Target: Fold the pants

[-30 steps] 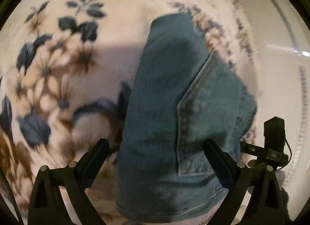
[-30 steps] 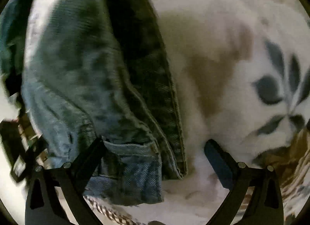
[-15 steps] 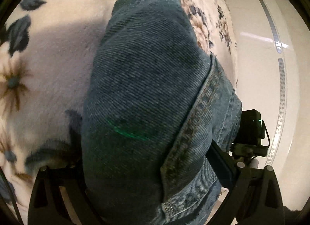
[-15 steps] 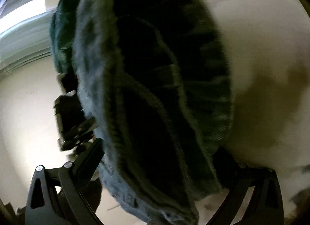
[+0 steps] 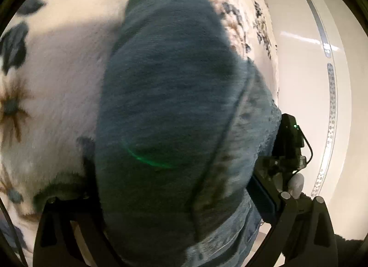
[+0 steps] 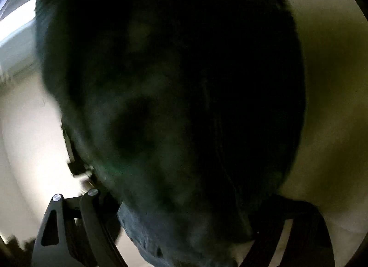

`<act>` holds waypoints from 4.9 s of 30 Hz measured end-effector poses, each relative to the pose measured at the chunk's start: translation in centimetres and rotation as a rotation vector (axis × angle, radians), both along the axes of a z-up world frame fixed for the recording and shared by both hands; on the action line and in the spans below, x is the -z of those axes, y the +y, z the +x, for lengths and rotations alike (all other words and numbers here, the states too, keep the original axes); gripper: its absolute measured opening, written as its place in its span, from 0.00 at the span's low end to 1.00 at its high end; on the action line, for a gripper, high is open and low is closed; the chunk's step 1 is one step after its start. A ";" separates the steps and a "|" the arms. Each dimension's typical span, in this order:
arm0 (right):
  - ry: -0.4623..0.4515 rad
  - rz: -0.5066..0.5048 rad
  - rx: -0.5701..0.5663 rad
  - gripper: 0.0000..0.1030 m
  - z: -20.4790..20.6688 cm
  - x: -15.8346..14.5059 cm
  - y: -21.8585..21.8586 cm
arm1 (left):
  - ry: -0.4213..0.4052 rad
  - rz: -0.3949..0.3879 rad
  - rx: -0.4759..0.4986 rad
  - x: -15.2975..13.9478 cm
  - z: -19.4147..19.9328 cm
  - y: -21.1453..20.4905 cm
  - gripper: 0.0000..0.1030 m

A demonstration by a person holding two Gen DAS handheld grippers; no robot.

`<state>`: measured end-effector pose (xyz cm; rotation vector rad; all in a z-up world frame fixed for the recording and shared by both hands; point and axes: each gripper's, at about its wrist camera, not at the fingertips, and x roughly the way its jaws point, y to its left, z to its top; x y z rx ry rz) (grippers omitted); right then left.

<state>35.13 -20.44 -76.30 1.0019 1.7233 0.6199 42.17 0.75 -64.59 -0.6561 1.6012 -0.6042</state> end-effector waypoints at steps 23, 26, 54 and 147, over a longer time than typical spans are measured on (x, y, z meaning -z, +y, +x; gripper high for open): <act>-0.237 0.041 0.096 0.37 -2.0 -8.2 5.2 | -0.182 0.049 -0.034 -9.1 -1.7 4.4 0.47; -0.273 0.062 0.071 0.37 -1.7 -10.4 7.0 | -0.194 0.046 -0.067 -11.4 -2.2 6.4 0.47; -0.455 0.209 -0.055 0.37 16.8 -26.4 67.0 | -0.371 0.172 -0.244 -30.1 11.2 62.1 0.48; -1.109 -1.075 0.117 0.99 -32.4 -81.0 64.1 | -0.787 0.879 -0.443 -58.8 -28.1 58.1 0.98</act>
